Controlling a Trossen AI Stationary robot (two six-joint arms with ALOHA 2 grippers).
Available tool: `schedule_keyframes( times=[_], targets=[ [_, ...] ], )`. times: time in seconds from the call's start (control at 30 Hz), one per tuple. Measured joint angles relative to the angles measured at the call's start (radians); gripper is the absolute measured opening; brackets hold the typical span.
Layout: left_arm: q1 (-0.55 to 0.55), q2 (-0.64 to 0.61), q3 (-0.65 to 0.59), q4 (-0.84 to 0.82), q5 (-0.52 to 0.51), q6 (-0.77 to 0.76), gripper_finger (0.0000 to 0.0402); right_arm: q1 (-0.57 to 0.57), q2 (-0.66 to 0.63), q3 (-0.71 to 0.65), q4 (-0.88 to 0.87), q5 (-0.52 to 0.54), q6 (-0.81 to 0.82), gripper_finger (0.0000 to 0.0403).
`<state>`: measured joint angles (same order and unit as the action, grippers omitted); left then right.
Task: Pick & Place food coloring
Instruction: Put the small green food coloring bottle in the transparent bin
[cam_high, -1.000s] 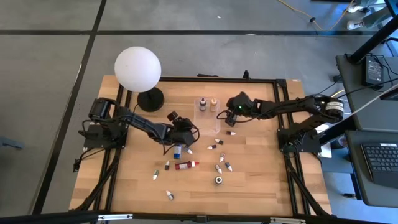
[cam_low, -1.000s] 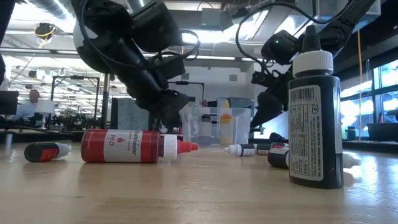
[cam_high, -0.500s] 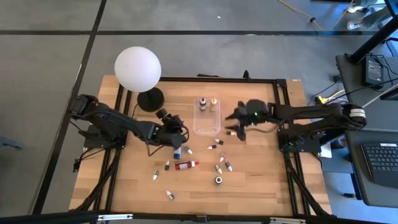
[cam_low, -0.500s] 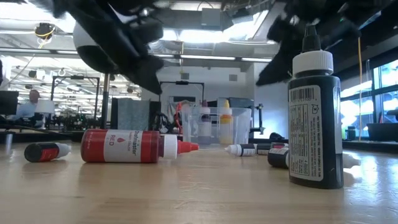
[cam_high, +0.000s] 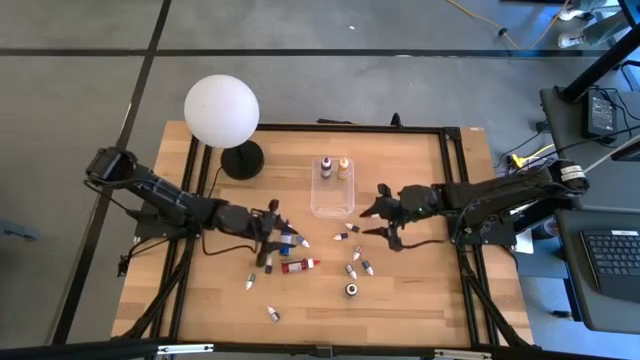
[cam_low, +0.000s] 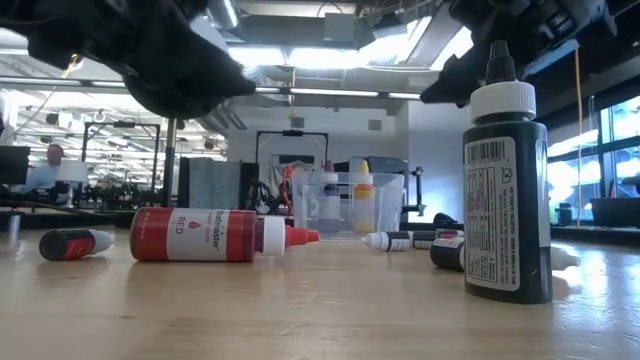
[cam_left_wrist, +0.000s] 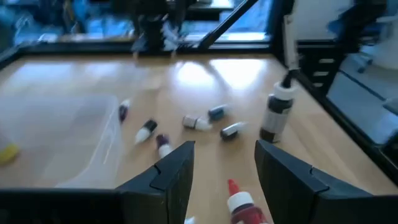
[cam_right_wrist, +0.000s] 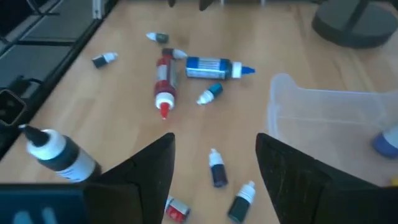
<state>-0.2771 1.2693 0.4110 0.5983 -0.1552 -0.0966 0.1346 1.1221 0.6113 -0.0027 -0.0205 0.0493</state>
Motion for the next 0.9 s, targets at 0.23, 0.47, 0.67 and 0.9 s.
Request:
schedule_keyframes(
  times=[0.23, 0.47, 0.67, 0.9],
  targets=[
    [0.000, -0.001, -0.028, 0.019, 0.000, -0.017, 0.0167, 0.065, 0.000, 0.000, 0.042, 0.001, -0.003, 0.0226],
    [0.000, -0.001, -0.028, 0.019, -0.042, -0.112, 0.0168, 0.074, 0.000, 0.000, 0.044, 0.001, -0.004, 0.0226],
    [0.001, -0.001, -0.028, 0.019, -0.058, -0.152, 0.0167, 0.074, 0.001, 0.000, 0.047, 0.002, -0.056, 0.0226],
    [0.000, 0.000, -0.028, 0.019, -0.060, -0.084, 0.0165, 0.074, 0.002, 0.000, 0.050, 0.003, -0.080, 0.0226]
  ],
)
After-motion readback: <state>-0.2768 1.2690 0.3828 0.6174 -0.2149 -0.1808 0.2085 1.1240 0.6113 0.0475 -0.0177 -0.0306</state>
